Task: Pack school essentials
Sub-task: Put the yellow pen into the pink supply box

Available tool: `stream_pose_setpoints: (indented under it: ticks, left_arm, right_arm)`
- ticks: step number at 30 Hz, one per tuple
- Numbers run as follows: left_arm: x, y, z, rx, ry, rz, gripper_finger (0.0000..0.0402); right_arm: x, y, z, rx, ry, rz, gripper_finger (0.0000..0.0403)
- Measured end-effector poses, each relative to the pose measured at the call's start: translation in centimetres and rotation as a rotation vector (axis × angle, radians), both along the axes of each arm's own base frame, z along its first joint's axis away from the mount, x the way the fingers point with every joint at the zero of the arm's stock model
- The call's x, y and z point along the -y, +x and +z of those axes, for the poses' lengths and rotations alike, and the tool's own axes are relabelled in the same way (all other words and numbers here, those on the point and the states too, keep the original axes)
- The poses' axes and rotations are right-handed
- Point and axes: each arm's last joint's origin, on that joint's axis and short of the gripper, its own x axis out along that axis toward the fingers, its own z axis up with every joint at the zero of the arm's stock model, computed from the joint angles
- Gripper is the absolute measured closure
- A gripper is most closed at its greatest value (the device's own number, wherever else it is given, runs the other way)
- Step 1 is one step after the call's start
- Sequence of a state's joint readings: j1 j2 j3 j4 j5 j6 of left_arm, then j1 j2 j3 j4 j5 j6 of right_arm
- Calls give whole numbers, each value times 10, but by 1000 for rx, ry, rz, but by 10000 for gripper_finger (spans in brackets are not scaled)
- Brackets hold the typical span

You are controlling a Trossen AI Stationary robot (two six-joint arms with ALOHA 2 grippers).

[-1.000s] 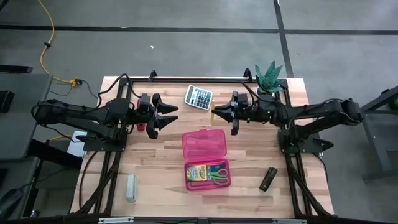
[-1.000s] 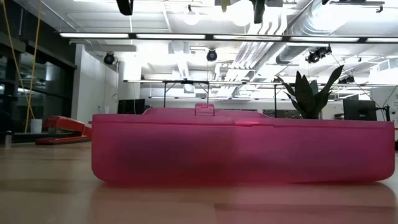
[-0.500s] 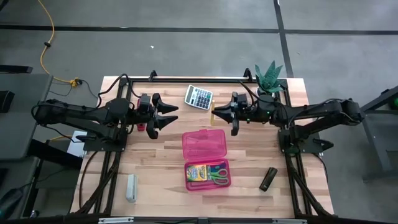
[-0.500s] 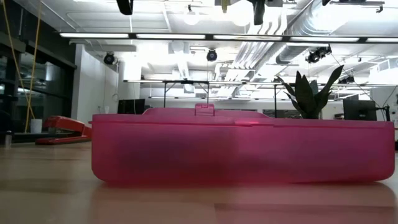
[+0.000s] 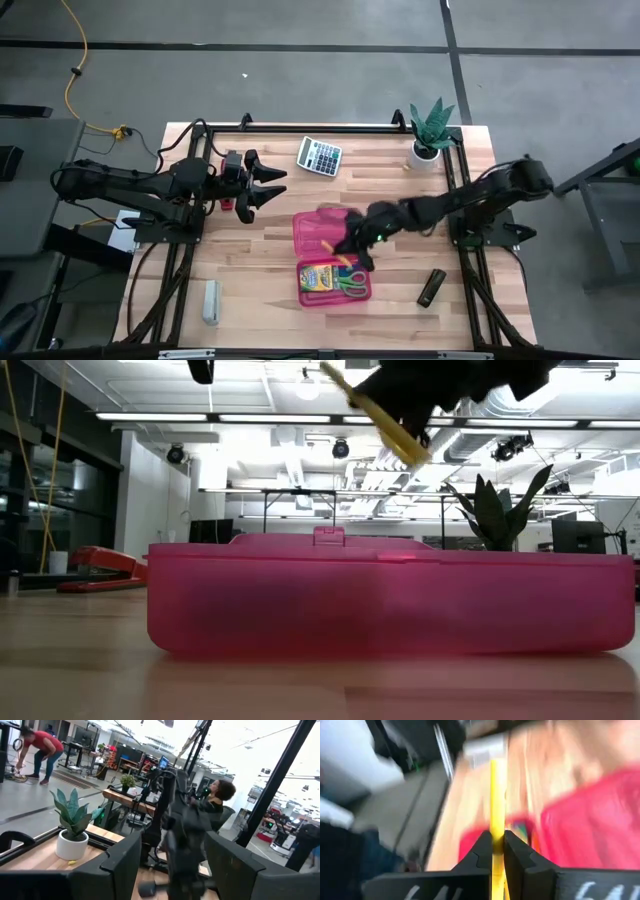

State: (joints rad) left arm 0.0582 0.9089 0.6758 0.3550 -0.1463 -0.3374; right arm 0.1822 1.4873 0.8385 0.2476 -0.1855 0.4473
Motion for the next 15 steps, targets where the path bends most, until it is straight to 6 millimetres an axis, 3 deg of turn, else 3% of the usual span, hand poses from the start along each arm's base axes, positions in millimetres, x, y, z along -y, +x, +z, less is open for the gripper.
stream_pose_setpoints:
  ticks: [6,15]
  left_arm:
    - [0,0,0,0,0,0,195]
    - [0,0,0,0,0,0,195]
  right_arm:
    - [-15,15,-32,-207,-100,79,403]
    - [-4,23,-33,-221,-230,191,403]
